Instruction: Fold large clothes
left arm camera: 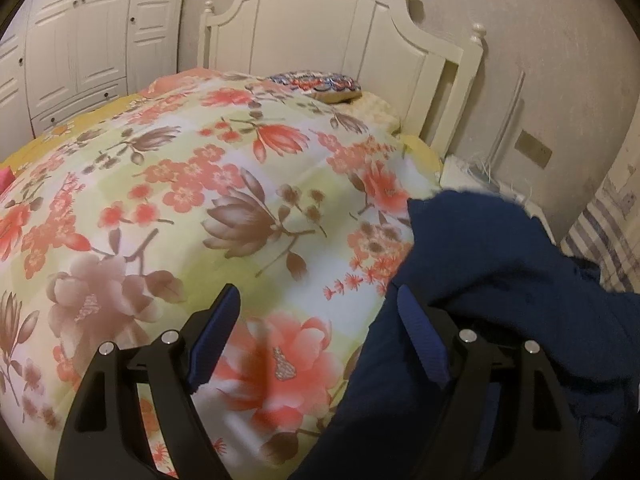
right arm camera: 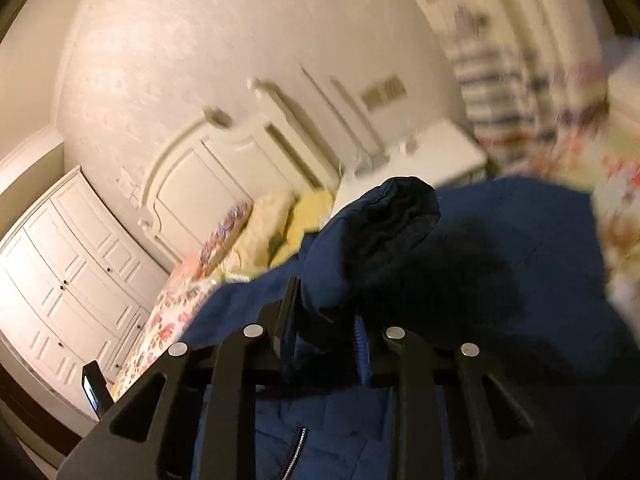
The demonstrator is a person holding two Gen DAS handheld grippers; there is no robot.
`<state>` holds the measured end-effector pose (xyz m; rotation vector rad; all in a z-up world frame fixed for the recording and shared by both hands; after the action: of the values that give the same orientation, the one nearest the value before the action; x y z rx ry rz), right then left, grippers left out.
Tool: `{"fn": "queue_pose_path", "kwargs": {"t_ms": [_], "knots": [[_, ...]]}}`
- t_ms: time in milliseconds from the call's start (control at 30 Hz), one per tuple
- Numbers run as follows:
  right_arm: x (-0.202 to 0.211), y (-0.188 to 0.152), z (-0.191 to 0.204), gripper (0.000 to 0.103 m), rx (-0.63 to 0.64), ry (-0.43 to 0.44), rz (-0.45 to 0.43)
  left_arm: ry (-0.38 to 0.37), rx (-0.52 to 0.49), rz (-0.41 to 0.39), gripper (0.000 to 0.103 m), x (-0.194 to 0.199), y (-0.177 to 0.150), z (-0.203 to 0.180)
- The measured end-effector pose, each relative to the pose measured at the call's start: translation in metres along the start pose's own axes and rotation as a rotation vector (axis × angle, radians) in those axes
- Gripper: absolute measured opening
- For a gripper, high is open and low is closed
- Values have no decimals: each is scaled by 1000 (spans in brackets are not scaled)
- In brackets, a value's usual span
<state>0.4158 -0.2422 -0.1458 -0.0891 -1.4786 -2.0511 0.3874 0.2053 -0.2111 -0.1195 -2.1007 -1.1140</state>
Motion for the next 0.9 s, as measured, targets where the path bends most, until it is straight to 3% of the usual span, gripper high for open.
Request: {"fn": "queue_pose_path", "kwargs": {"t_ms": [100,300,400,467,533,600,633,667,700,767,900], "knots": [[14,-6,-22,25,6,-68,21,0,1,6,80,-1,0,-1],[-2,-59,-63,26,-77,-133,157,3,-10,10,84,-3,-2,-2],[5,-55,-63,31,-67,-186,157,3,-3,13,84,-3,-2,-1],[27,-43,-71,31,-72,-303,93,2,-3,12,84,-3,-2,-1],[49,-20,-67,37,2,-444,-1,4,-5,12,84,-3,-2,-1],[48,-3,-42,48,106,-422,-22,9,-13,17,85,-4,-3,-2],[38,3,-24,53,181,-402,9,10,-15,18,85,-5,-3,-2],[26,5,-11,67,246,-388,39,10,-15,18,85,-5,-3,-2],[7,2,8,71,353,-361,94,9,-13,17,85,-5,-3,-2],[-21,-10,22,70,465,-352,169,3,-3,18,85,-5,-3,-1],[-59,-54,-11,68,454,-418,357,-18,33,-24,85,6,5,1]]}}
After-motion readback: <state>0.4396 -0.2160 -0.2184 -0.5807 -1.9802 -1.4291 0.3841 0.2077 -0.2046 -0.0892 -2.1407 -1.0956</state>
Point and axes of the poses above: each gripper's, at about its wrist camera, not at the fingertips, and x roughly against the way its jaws point, z to its left, y to its top, the point moved 9 cm from there along -x, roughly the way its jaws point, and after that the axes turned 13 degrees about x, right-handed, at the moved point
